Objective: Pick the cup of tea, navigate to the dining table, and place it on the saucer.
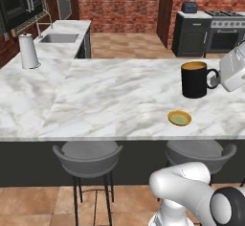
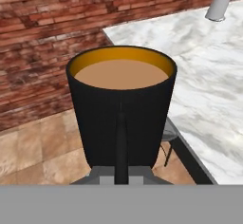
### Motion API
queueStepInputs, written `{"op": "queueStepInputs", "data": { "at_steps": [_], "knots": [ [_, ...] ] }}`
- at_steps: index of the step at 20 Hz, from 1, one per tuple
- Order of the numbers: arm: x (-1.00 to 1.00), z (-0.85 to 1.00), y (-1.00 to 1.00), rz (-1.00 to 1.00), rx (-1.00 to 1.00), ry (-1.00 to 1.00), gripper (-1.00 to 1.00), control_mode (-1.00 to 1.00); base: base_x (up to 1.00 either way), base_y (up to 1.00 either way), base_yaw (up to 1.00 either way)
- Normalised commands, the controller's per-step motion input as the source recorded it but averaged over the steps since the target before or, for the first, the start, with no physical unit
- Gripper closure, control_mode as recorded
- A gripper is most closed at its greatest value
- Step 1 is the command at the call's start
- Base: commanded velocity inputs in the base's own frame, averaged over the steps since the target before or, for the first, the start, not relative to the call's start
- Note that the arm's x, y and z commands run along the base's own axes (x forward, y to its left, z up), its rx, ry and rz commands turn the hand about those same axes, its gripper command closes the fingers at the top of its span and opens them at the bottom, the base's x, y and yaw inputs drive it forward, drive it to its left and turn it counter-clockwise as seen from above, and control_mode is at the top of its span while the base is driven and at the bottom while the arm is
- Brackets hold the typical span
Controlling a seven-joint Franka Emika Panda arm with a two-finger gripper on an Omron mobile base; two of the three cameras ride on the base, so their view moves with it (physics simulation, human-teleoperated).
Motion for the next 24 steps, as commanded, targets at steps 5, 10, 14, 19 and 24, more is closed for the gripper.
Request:
{"op": "queueStepInputs", "data": {
  "at_steps": [5, 10, 14, 19, 24],
  "knots": [
    [0.00, 0.00, 0.00, 0.00, 0.00, 0.00, 1.00, 1.00, 0.02, 0.00, -0.02],
    [0.00, 0.00, 0.00, 0.00, 0.00, 0.00, 1.00, 1.00, 0.00, 0.00, 0.00],
    [0.10, -0.08, -0.03, 0.00, 0.00, 0.00, 1.00, -1.00, 0.00, 0.00, 0.00],
    [0.21, -0.09, -0.61, 0.04, 0.03, 0.00, 1.00, -1.00, 0.00, 0.00, 0.00],
    [0.41, -0.13, -0.78, 0.14, 0.07, 0.00, 1.00, -1.00, 0.00, 0.00, 0.00]
  ]
}}
